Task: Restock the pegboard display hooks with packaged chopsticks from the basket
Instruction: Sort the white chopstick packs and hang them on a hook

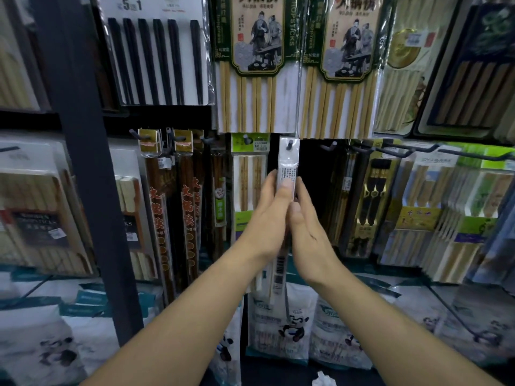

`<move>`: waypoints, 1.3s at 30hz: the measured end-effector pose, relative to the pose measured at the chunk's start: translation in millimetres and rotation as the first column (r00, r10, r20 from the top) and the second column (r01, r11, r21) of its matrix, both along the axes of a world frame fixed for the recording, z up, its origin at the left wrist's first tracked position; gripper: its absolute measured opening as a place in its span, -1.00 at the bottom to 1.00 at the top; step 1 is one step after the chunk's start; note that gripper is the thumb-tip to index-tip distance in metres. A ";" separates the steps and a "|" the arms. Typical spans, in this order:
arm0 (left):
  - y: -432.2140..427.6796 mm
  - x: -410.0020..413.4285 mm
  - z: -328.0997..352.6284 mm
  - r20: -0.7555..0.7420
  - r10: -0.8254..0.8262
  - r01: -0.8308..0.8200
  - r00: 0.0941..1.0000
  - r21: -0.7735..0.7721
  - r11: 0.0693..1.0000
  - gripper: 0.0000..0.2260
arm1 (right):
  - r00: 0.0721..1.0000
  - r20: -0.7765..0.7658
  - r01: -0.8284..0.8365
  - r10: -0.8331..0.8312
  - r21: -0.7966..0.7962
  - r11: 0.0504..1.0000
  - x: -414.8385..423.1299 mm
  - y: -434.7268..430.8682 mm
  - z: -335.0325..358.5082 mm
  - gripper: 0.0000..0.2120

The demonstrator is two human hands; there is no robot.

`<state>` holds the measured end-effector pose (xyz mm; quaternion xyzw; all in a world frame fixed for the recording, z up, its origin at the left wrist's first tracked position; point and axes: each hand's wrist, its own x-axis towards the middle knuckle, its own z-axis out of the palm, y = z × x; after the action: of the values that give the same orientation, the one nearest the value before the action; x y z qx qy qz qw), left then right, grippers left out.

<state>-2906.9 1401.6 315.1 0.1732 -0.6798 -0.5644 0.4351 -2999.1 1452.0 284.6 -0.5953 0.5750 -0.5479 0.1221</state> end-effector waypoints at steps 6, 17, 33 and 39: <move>-7.8 -14.5 -5.8 -0.013 0.077 -0.076 0.997 0.044 0.996 -0.49 | 0.989 0.128 -0.070 0.080 -0.076 0.995 -0.6 -24.9 -8.2 -0.36; -33.0 -28.6 -4.8 -0.039 0.080 -0.078 0.996 0.048 0.996 -0.54 | 0.986 0.153 -0.070 0.071 -0.012 0.997 -17.2 -55.6 -4.5 -0.31; 31.2 76.7 -152.8 0.387 0.184 -0.237 0.904 0.093 0.967 -0.53 | 0.990 -0.078 0.139 -0.121 0.293 0.946 -1.8 83.4 -157.9 -0.82; 55.9 125.1 -279.2 0.711 0.260 -0.464 0.654 0.105 0.880 -0.55 | 0.985 -0.163 0.068 0.053 0.655 0.753 24.0 138.7 -289.1 -0.86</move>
<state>-2781.8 1457.6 35.9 0.5589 -0.6553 -0.4516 0.2329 -2975.1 1590.6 -4.5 -0.5568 0.7414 -0.2579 0.2716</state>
